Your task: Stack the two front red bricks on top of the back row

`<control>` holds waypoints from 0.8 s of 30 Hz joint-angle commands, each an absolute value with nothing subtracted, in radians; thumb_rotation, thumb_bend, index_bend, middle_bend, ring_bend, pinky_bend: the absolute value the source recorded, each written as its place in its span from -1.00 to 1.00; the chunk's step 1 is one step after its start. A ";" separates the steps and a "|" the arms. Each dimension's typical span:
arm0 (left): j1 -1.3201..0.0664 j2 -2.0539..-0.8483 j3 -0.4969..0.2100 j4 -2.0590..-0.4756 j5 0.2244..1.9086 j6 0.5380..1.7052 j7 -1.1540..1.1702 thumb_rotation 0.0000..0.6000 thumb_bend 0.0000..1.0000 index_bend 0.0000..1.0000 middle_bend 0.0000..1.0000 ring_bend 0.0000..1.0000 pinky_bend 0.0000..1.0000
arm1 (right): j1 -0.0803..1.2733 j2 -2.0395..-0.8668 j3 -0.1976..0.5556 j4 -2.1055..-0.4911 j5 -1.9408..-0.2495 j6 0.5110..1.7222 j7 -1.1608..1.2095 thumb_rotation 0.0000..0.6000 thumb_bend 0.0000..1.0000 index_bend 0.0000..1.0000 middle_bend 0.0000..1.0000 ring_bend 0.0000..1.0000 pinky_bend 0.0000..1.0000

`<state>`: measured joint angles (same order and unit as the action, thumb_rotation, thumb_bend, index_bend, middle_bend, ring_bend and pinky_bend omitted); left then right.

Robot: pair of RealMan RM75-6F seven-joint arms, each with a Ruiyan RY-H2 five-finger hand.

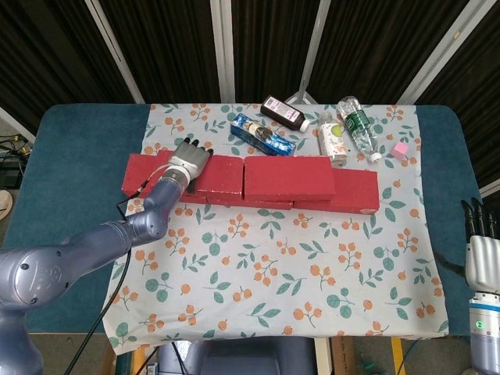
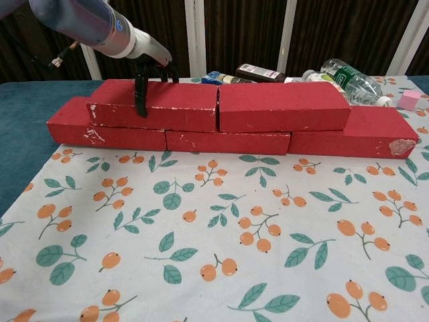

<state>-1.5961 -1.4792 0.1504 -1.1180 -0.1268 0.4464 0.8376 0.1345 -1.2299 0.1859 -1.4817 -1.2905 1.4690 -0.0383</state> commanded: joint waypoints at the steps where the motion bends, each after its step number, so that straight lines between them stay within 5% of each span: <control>1: -1.609 -1.491 0.162 -1.109 -0.122 0.441 0.823 1.00 -1.00 -0.32 -0.16 -0.94 -0.91 | 0.134 -1.229 0.188 -1.481 -1.289 1.467 -0.037 1.00 -0.61 -0.93 -0.97 -0.93 -1.00; 24: -1.681 -1.527 0.234 -1.104 -0.181 0.481 0.766 1.00 -1.00 -0.33 -0.17 -0.94 -0.92 | 0.128 -1.220 0.196 -1.485 -1.281 1.451 -0.021 1.00 -0.61 -0.93 -0.97 -0.93 -1.00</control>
<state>-1.6806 -1.5244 0.2322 -1.1067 -0.1794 0.4800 0.7666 0.1276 -1.2201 0.1961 -1.4853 -1.2811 1.4509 -0.0207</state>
